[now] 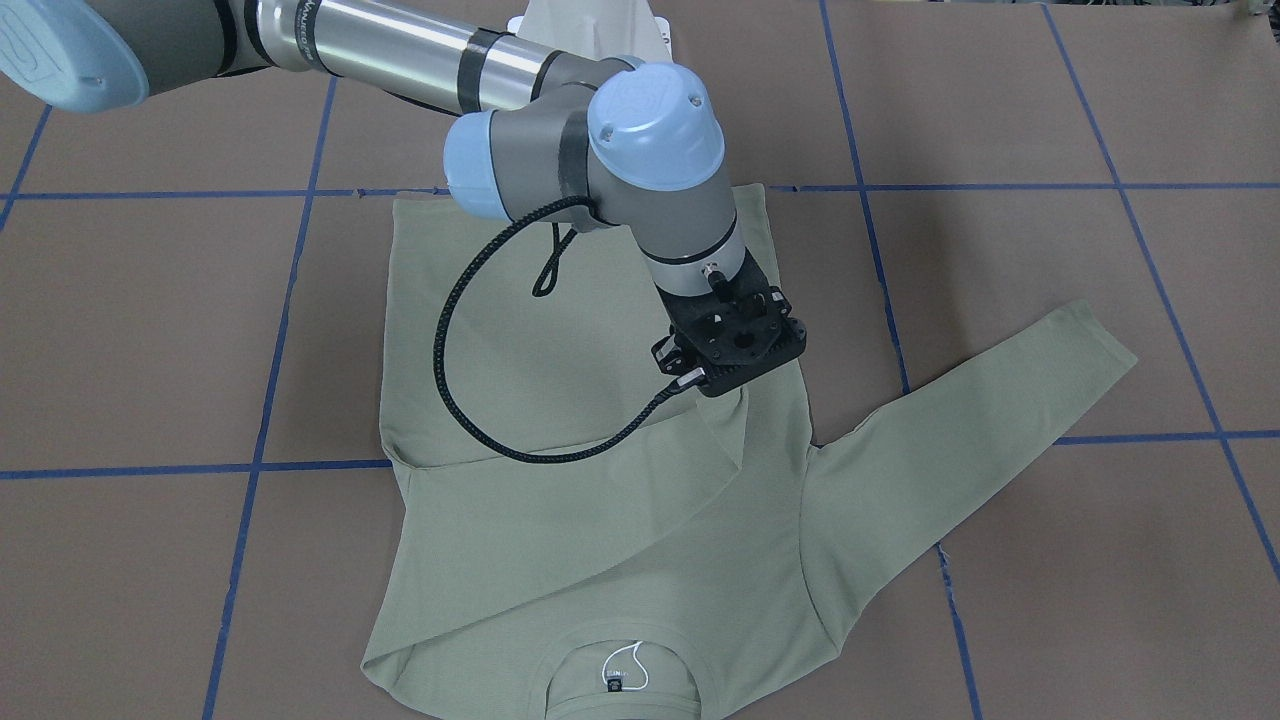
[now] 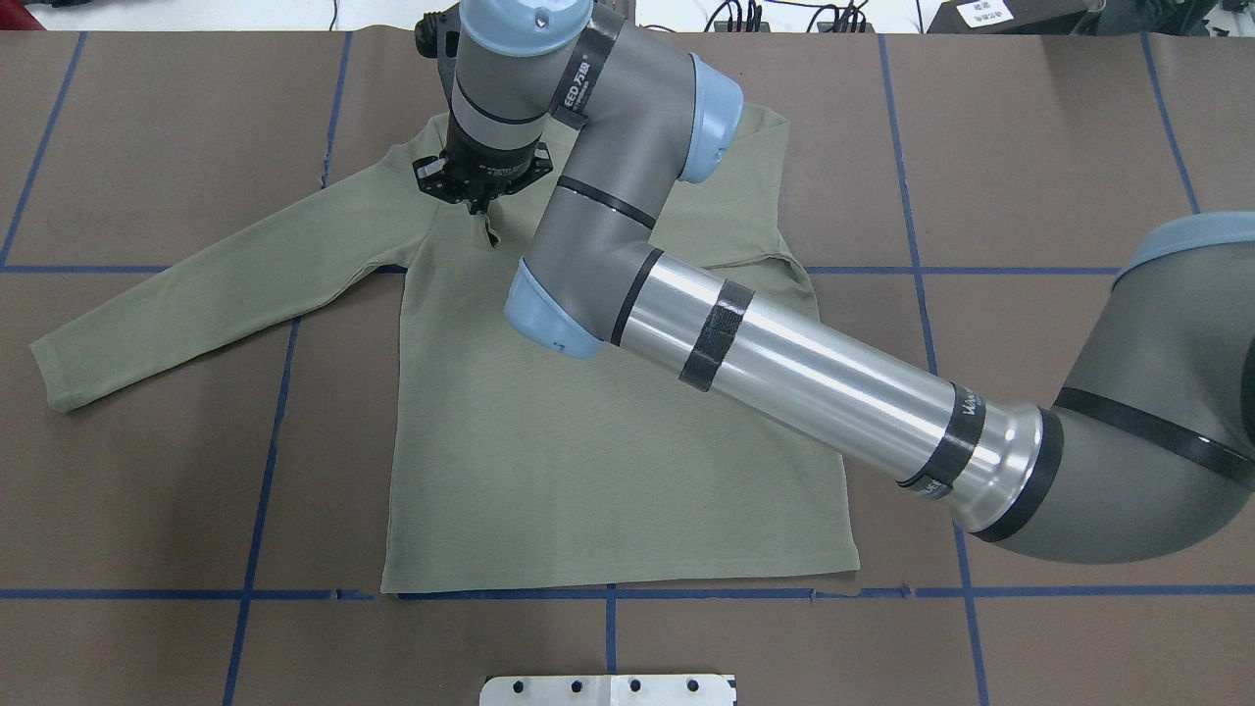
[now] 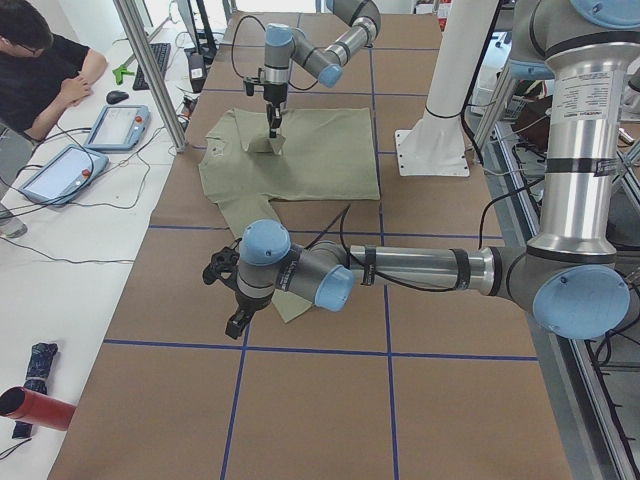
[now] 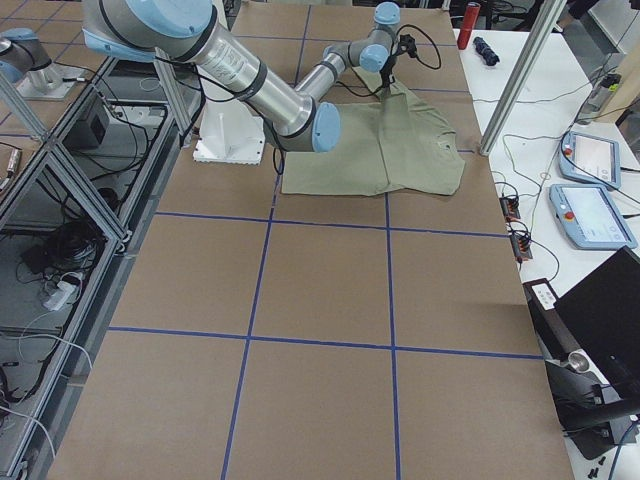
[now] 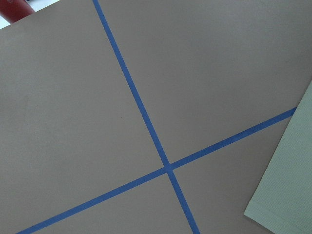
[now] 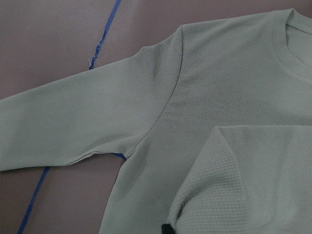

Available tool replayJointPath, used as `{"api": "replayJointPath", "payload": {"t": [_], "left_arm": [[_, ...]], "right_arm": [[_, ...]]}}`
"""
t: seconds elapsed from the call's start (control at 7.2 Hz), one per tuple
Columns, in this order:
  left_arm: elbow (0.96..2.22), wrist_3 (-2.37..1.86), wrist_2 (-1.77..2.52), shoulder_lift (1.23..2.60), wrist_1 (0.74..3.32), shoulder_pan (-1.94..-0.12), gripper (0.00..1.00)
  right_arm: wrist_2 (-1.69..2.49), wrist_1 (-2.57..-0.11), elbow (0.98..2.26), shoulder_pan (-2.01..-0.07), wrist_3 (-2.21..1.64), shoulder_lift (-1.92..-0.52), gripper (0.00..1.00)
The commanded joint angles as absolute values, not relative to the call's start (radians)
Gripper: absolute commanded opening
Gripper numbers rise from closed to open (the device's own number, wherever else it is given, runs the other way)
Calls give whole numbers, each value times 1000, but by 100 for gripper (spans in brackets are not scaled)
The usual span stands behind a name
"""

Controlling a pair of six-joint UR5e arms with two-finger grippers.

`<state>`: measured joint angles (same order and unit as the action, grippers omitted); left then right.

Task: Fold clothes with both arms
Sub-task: 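Lay the sleeve across the chest near the other shoulder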

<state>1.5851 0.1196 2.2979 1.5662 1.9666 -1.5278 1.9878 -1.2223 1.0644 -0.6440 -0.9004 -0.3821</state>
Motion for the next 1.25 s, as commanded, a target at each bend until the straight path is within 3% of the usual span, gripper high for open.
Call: {"api": "replayJointPath", "payload": {"t": [0.0,0.28,0.42,0.56,1.11], "left_arm": [[1585,120,2298,1566,1965,-1528,100],[1566,121,2298,1577,1965,-1528,100],[1560,120,2298,1581,1967,-1528,100],[1560,86,2298,1589,1967,-1526,100],[1554,55,2298,1592,1968,-1526,100]], "right_arm": [[1922,-1141,884,-618,-900,-307,0],[1876,-1131,826,-597,-900,-266,0],[1856,-1073,809,-585,-900,-265,58],[1786,-1016,808,-554,-908,-264,100],[1766,-982,811,-546,-1070,-250,100]]}}
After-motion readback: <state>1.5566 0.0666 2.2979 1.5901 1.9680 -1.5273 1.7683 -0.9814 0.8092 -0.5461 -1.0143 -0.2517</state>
